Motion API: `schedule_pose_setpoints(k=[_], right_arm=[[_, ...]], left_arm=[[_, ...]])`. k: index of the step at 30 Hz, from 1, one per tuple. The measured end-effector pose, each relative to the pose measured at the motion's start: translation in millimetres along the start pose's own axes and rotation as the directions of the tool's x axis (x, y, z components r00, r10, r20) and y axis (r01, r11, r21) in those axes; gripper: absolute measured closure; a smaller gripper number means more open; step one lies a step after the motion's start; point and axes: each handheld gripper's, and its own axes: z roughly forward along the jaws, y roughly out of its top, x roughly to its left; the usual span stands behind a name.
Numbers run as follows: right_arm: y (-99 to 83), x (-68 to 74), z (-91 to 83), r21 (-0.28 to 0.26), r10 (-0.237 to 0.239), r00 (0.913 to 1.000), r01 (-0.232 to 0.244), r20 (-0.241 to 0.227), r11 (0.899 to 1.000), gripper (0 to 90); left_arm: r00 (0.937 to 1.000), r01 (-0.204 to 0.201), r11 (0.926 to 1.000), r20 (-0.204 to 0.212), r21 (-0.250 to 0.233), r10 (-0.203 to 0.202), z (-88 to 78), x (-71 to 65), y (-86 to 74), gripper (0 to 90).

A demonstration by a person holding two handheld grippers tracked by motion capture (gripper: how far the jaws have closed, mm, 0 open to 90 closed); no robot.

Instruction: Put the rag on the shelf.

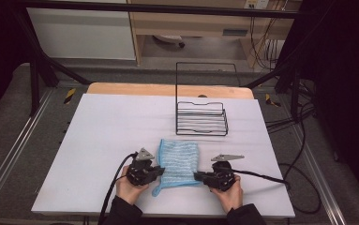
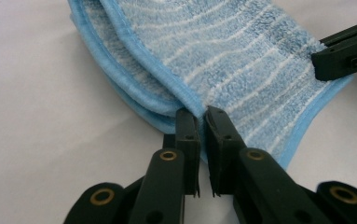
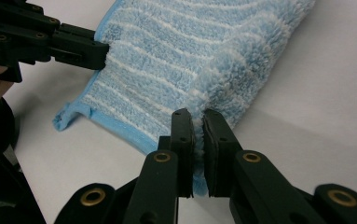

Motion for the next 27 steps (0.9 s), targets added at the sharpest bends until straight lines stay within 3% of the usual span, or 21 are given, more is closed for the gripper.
schedule_pose_setpoints(k=[11,15,21,22,25,27], right_arm=[[-7.6,11.1,2.7,0.005,-0.030,0.9996,0.030,0.002,1.000,82.2],[-6.8,9.0,2.1,-0.002,-0.070,0.9973,0.070,0.020,0.998,67.0],[4.6,3.5,-7.2,-0.087,-0.161,0.9867,0.163,0.020,0.983,37.8],[4.6,3.5,-7.2,-0.087,-0.161,0.9867,0.163,0.020,0.983,37.8],[10.6,-0.9,-10.5,-0.124,-0.197,0.9800,0.199,0.028,0.972,24.1],[11.3,-4.1,-11.2,-0.136,-0.204,0.9785,0.206,0.028,0.969,19.1]], left_arm=[[0.9998,0.017,0.9998,0.004,-0.012,-0.017,-5.5,0.4,-12.4,81.0],[0.9997,0.026,0.9989,0.000,-0.040,-0.026,-10.4,4.0,-13.2,73.8],[0.9989,0.022,0.9923,-0.038,-0.122,-0.026,-27.4,11.1,-0.9,43.6],[0.9989,0.024,0.9916,-0.038,-0.127,-0.029,-28.4,12.6,2.3,43.6],[0.9978,0.024,0.9892,-0.058,-0.144,-0.033,-28.6,18.0,12.2,31.5],[0.9968,0.018,0.9894,-0.074,-0.144,-0.029,-26.7,21.8,18.4,28.1]])
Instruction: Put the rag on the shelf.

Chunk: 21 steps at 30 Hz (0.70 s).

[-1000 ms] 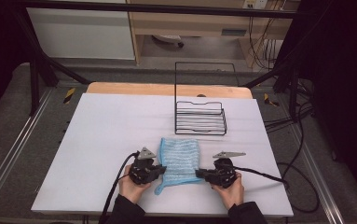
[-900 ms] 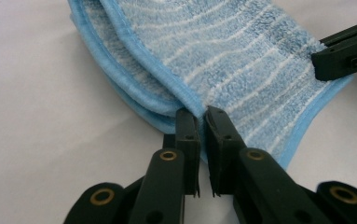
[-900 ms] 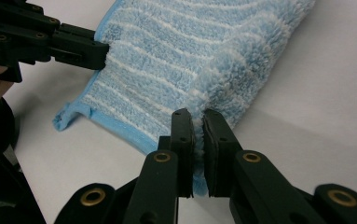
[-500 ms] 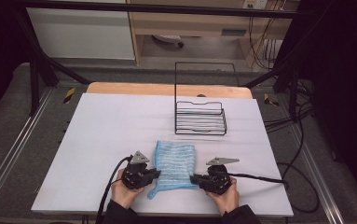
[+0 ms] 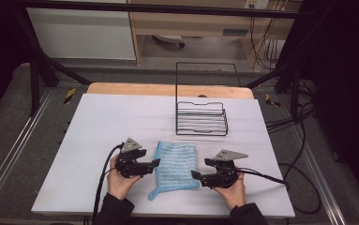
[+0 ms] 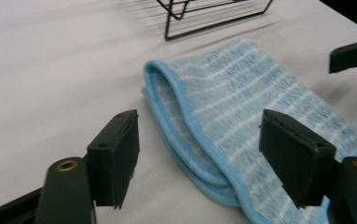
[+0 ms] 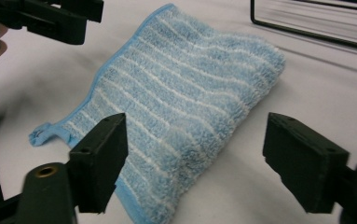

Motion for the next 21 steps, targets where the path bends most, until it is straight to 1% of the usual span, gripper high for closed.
schedule_pose_setpoints(k=[2,3,4,5,9,13,15,16,18,21], right_arm=[[-0.3,-3.2,-0.1,0.002,0.006,1.0000,-0.006,-0.003,1.000,14.1],[-0.3,-3.2,-0.1,0.002,0.006,1.0000,-0.006,-0.003,1.000,14.1],[-0.5,-4.8,0.0,0.006,0.009,1.0000,-0.009,-0.003,1.000,12.1],[0.3,-6.9,0.4,0.023,0.002,1.0000,-0.002,0.004,1.000,8.1],[0.8,-7.6,0.5,0.025,-0.003,1.0000,0.003,0.006,1.000,6.7],[0.2,-7.2,1.1,0.025,-0.001,1.0000,0.001,0.007,1.000,5.1],[-0.1,-7.6,1.9,0.030,-0.005,0.9999,0.005,0.009,1.000,4.9],[-0.1,-7.6,1.9,0.030,-0.005,0.9999,0.005,0.009,1.000,4.9],[-0.4,-7.5,2.3,0.035,-0.005,0.9999,0.004,0.010,0.999,5.0],[-0.6,-7.5,2.9,0.043,-0.001,0.9999,0.001,0.011,0.999,5.1]], left_arm=[[0.9998,-0.002,1.0000,-0.019,0.003,0.002,4.1,3.1,5.1,24.2],[0.9996,-0.003,1.0000,-0.028,0.007,0.003,6.5,4.1,7.6,24.2],[0.9993,-0.005,0.9999,-0.037,0.009,0.005,9.0,5.1,10.1,21.5],[0.9992,-0.007,0.9999,-0.038,0.009,0.008,11.5,6.2,12.5,18.1],[0.9995,-0.006,0.9998,-0.030,0.020,0.006,21.0,12.7,22.7,15.1],[0.9982,0.017,0.9993,-0.058,0.034,-0.015,30.6,18.7,33.8,14.3],[0.9975,0.020,0.9989,-0.068,0.043,-0.017,35.5,21.2,38.6,18.5],[0.9973,0.023,0.9987,-0.071,0.045,-0.020,38.3,22.5,40.5,18.5],[0.9973,0.040,0.9975,-0.063,0.059,-0.036,44.2,25.7,42.9,25.4],[0.9956,0.067,0.9940,-0.071,0.086,-0.061,53.7,30.2,42.8,35.0]])
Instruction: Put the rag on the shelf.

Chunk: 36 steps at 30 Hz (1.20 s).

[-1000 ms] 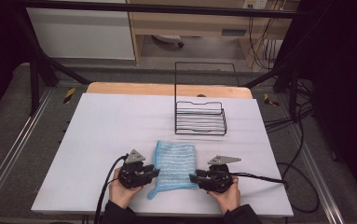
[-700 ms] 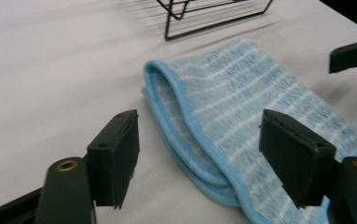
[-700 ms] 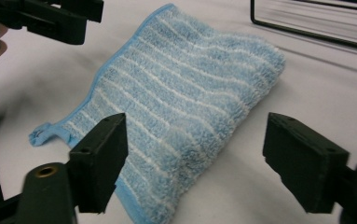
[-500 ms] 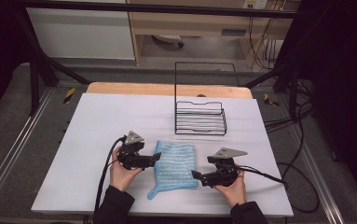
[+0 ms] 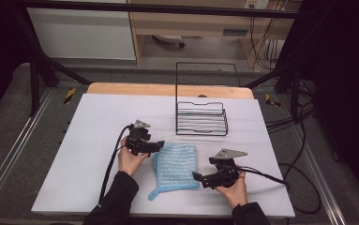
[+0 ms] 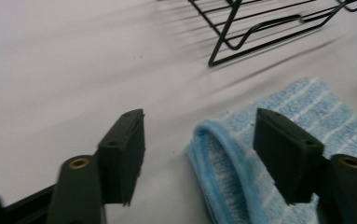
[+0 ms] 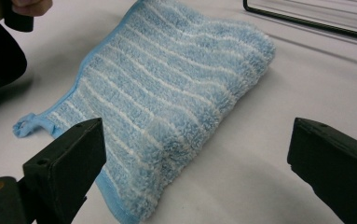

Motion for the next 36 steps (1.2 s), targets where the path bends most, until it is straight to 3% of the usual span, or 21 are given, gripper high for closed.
schedule_pose_setpoints(k=[3,6,10,19,29,36], right_arm=[[-0.3,-0.7,1.2,0.012,-0.006,1.0000,0.006,-0.001,1.000,5.2],[-0.5,-0.8,2.0,0.020,-0.005,1.0000,0.005,0.000,1.000,5.2],[-0.4,-0.8,2.3,0.023,-0.004,1.0000,0.004,-0.002,1.000,5.3],[1.2,-2.1,1.6,0.022,-0.005,1.0000,0.005,-0.002,1.000,5.3],[6.8,-7.2,2.5,0.012,-0.009,0.9999,0.009,0.005,1.000,6.4],[22.5,-20.2,3.9,-0.053,0.012,0.9999,-0.012,0.010,0.999,15.2]], left_arm=[[1.0000,0.009,0.9995,-0.001,0.031,-0.009,8.4,1.6,-2.1,45.3],[0.9996,0.021,0.9981,0.019,0.058,-0.022,15.1,0.1,-5.4,49.5],[0.9997,0.023,0.9960,0.009,0.086,-0.024,21.7,-1.1,-9.3,56.3],[0.9989,0.038,0.9941,0.024,0.101,-0.041,25.7,-1.5,-11.6,65.8],[0.9999,-0.009,0.9949,0.008,0.101,0.008,26.9,-6.0,-12.8,69.9],[0.9997,-0.023,0.9951,-0.008,0.096,0.024,27.4,-9.9,-13.8,75.0]])
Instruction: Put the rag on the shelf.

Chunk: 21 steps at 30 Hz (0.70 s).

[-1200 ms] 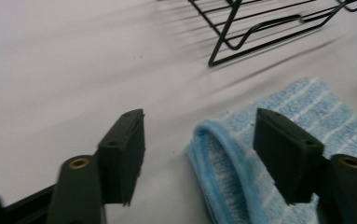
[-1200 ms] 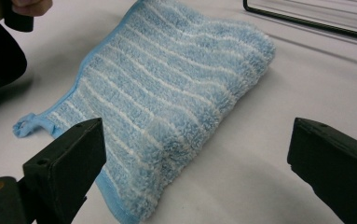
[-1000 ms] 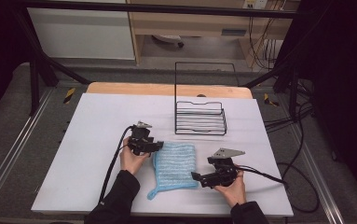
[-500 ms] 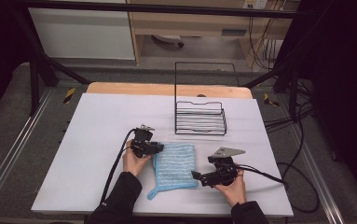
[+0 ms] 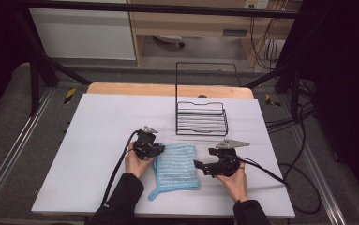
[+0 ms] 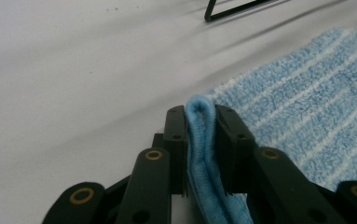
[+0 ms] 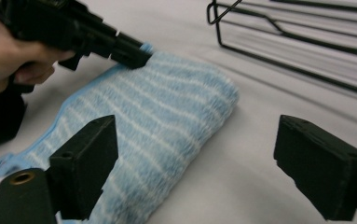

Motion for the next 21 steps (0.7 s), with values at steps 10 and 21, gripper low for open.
schedule_pose_setpoints(k=[10,21], right_arm=[[20.9,-16.8,33.2,0.012,0.030,0.9986,-0.031,0.044,0.999,31.3],[20.1,-24.7,62.8,0.103,0.057,0.9964,-0.063,0.063,0.993,59.4]], left_arm=[[0.9996,-0.026,0.9996,-0.010,-0.006,0.026,0.6,-1.3,-1.1,75.6],[0.9992,-0.040,0.9991,-0.004,-0.013,0.040,0.6,-0.4,-2.3,75.7]])
